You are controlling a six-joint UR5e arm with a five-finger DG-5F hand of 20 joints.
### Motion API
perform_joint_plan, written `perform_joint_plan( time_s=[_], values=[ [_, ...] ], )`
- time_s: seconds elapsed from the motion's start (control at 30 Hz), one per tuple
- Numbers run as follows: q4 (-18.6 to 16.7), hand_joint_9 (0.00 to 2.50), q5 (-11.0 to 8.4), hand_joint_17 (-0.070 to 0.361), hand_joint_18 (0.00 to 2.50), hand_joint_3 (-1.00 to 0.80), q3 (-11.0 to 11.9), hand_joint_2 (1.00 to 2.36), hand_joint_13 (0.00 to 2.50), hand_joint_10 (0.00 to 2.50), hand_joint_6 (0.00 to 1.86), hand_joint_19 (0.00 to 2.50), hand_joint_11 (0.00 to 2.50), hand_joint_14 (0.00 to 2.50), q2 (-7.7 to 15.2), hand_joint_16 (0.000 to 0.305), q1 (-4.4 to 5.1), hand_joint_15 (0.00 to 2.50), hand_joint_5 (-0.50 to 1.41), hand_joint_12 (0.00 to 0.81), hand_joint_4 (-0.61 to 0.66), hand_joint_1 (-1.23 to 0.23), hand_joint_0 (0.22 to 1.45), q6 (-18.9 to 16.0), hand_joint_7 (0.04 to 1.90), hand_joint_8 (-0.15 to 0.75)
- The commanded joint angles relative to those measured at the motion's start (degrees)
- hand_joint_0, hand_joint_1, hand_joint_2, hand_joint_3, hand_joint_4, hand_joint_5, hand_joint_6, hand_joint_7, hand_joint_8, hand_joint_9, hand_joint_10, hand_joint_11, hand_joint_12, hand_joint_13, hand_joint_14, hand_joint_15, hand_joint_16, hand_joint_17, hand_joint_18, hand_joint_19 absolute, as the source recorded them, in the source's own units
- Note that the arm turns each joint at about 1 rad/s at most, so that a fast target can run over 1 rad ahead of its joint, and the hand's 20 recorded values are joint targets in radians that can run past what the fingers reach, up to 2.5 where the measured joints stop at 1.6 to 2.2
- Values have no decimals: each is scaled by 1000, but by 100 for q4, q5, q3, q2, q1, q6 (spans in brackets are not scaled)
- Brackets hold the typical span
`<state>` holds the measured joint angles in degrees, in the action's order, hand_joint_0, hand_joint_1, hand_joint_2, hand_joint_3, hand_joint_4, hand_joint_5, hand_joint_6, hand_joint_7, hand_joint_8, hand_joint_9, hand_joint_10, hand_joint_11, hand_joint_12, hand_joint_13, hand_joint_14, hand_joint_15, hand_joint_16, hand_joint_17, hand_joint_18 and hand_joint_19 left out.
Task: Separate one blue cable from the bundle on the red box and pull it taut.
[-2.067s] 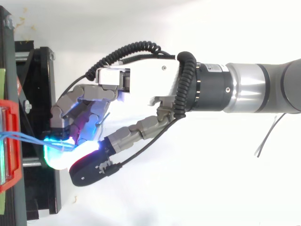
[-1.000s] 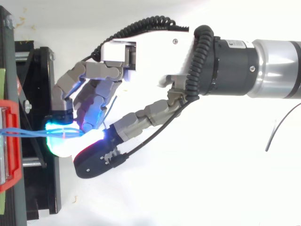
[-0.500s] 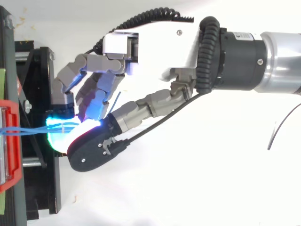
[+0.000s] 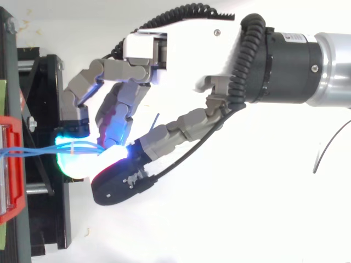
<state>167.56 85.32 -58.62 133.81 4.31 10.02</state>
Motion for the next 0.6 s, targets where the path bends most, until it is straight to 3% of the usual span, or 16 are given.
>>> perform_joint_plan(
  time_s=[0.0, 0.1, 0.27, 0.57],
  values=[
    [58, 1119, 2, 101, 662, -277, 0, 1016, 864, 25, 932, 592, 681, 21, -12, 45, -1, 525, -71, 341, 78, -892, 665, 0, 886, 211],
    [110, 1133, 2, 105, 607, -445, 0, 1004, 822, 21, 893, 620, 640, 20, -30, 47, -1, 506, -70, 356, 116, -709, 554, -9, 920, 219],
    [119, 1150, 2, 108, 583, -500, 0, 1000, 811, 23, 876, 639, 616, 22, -48, 48, -1, 499, -64, 361, 115, -510, 542, -9, 924, 230],
    [128, 1164, 2, 101, 695, -202, 9, 1018, 887, 25, 919, 595, 697, 21, -48, 45, -1, 530, -60, 348, 118, -865, 656, -9, 941, 222]
  ],
)
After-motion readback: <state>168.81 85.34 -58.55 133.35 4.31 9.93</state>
